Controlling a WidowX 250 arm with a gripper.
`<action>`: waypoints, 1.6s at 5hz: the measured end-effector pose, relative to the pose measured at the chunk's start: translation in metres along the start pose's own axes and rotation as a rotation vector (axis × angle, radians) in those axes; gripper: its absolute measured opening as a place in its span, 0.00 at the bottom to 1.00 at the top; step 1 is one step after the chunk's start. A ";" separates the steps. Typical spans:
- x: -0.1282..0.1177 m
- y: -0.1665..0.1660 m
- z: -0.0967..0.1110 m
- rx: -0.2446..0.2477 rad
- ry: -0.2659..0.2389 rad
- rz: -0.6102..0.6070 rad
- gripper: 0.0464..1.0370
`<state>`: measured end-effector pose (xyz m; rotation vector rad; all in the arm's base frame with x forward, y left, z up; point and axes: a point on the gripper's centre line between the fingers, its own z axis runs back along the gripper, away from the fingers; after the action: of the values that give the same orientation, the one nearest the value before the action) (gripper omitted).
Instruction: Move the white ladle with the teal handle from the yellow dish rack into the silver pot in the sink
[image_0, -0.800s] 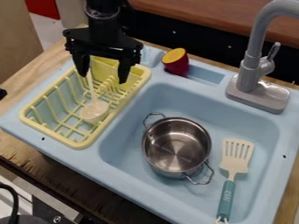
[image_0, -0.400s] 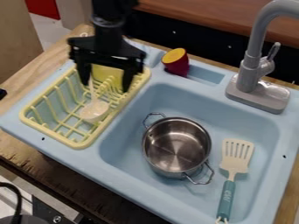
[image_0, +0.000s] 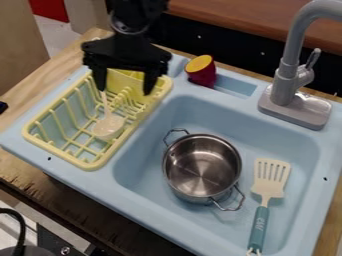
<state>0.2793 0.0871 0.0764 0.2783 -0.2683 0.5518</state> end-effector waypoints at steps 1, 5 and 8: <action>0.011 0.012 -0.006 0.002 -0.033 0.020 0.94; 0.066 0.037 -0.032 0.034 -0.135 0.142 0.94; 0.077 0.045 -0.049 0.058 -0.177 0.168 0.69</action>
<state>0.3263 0.1768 0.0638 0.3641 -0.4507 0.7027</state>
